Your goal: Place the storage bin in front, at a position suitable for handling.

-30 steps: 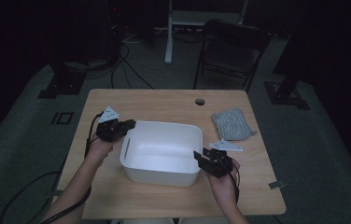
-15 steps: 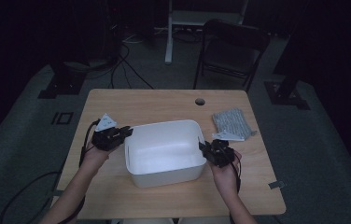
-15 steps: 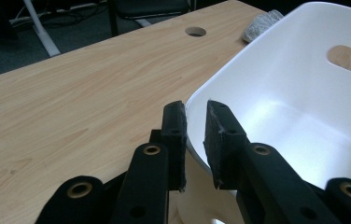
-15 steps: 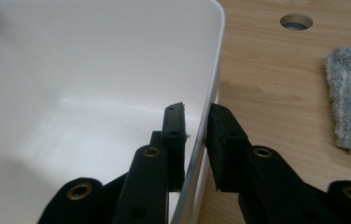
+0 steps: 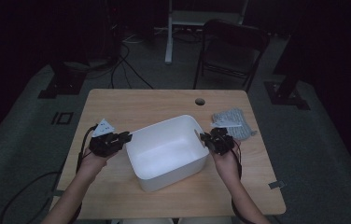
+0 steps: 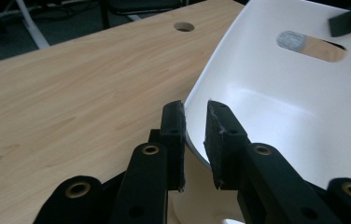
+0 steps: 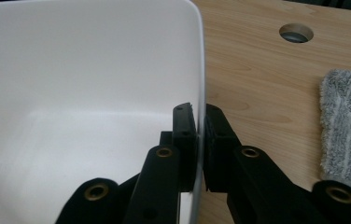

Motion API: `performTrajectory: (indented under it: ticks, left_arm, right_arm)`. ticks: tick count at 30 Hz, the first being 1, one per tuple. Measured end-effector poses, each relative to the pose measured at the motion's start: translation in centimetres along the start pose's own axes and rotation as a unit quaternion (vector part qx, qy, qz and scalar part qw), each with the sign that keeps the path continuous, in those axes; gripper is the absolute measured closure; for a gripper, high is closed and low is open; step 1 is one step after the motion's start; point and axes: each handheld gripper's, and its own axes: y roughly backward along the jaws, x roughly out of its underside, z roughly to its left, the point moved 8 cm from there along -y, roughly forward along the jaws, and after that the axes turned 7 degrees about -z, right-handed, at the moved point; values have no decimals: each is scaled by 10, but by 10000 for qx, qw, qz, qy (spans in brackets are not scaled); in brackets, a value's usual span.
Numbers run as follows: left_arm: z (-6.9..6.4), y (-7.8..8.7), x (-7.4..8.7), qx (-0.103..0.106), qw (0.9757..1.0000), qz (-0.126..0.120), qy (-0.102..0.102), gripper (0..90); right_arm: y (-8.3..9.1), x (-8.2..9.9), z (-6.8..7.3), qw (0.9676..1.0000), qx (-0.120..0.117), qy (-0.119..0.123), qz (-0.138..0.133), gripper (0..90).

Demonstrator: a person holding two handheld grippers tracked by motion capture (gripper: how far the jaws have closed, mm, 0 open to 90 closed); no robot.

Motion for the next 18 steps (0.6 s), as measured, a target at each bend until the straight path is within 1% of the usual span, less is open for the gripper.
performTrajectory:
  ticks: [1, 3, 4, 5, 6, 7, 9, 10, 11, 12, 14, 16, 17, 18]
  left_arm:
    - [0, 0, 0, -16, 10000, 4, -1, 777]
    - [-1, -1, 0, -47, 10000, 28, -36, 770]
    - [-2, -2, 1, -82, 9999, 105, -35, 723]
    - [-2, -4, 3, -147, 9997, 153, -96, 631]
    - [-3, -5, 3, -168, 9997, 172, -109, 580]
    - [-4, -6, 4, -128, 9997, 186, -73, 578]
    - [-4, -8, 4, -117, 9997, 193, 5, 524]
    - [-5, -8, 4, -83, 9998, 183, 70, 523]
    - [-4, -9, 4, -111, 9997, 204, 116, 509]
    - [-4, -10, 4, -105, 9996, 244, 137, 505]
    - [-3, -12, 4, -129, 9995, 248, 159, 508]
    - [-3, -13, 5, -110, 9995, 294, 79, 562]
    - [-3, -14, 7, -139, 9992, 365, 77, 575]
    - [-4, -15, 7, -85, 9992, 361, 127, 616]
  right_arm:
    - [-1, -1, -1, 10000, -36, -31, 24, 854]
    - [-2, -2, -2, 10000, -72, 19, 51, 854]
    - [-3, -2, -2, 9999, -84, 19, 52, 852]
    - [-3, -2, -2, 9999, -117, 29, 54, 842]
    - [-2, -2, -2, 9998, -170, -20, 68, 833]
    - [-2, -1, -3, 9997, -228, -98, 74, 814]
    - [0, 0, -3, 9991, -359, -195, 92, 749]
    - [2, 0, -2, 9990, -381, -208, 46, 717]
    - [5, 0, -1, 9989, -405, -219, -6, 682]
    - [9, 0, -1, 9990, -379, -219, -69, 670]
    - [18, 0, -1, 9988, -363, -231, -224, 624]
    - [26, 0, -2, 9986, -355, -269, -298, 605]
    - [30, 1, -3, 9984, -344, -299, -335, 603]
    - [35, 2, -4, 9981, -360, -343, -368, 597]
